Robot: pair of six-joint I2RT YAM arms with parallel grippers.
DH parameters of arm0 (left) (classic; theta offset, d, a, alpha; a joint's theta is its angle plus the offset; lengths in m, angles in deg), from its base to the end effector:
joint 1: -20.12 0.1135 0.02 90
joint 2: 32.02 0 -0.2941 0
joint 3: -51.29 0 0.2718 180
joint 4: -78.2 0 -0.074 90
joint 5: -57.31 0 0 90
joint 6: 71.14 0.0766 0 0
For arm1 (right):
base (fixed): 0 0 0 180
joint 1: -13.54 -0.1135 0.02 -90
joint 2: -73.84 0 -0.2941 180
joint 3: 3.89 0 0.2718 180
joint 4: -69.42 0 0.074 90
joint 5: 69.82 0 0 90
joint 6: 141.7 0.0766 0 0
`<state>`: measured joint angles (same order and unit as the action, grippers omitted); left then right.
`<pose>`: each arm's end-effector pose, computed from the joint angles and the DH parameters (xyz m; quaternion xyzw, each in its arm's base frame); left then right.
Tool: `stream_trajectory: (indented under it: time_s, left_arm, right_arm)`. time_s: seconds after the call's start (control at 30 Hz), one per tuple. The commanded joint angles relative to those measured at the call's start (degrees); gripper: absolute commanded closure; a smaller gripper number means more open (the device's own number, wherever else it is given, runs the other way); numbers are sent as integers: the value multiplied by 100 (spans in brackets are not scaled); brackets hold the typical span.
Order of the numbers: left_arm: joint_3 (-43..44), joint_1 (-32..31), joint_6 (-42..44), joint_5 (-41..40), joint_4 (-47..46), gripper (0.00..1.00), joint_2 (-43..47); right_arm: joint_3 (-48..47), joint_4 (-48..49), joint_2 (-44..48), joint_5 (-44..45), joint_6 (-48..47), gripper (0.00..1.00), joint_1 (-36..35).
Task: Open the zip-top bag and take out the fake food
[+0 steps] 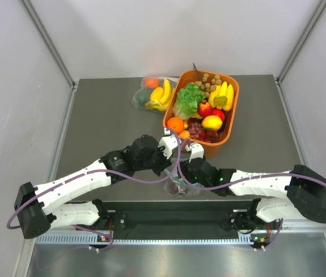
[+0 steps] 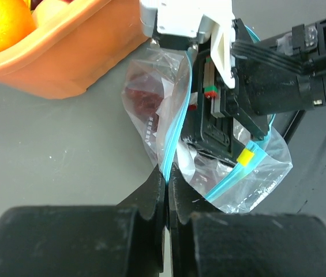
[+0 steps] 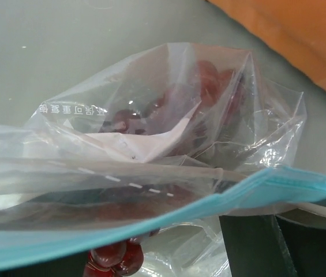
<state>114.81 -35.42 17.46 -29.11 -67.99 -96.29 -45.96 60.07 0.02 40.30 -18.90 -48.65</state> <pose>0.1590 -0.2402 0.2895 0.4156 0.7813 -0.2459 0.3955 0.1535 0.2346 0.1570 -0.1574 0.8853 0.1930 0.3926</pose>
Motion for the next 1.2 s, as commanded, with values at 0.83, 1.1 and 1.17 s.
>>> stream_trajectory:
  time_s: [0.83, 1.1, 1.17]
  left_arm:
    - [92, 35, 88, -58, -181, 99, 37]
    - [83, 27, 88, -67, -181, 99, 29]
    - [92, 27, 88, -59, -172, 99, 2]
  right_arm:
    - [-610, -1851, 1203, 335, 508, 44, -1304]
    - [-452, -1729, 1422, -25, 693, 45, -1488]
    - [-495, -1694, 1493, -130, 684, 45, -1524]
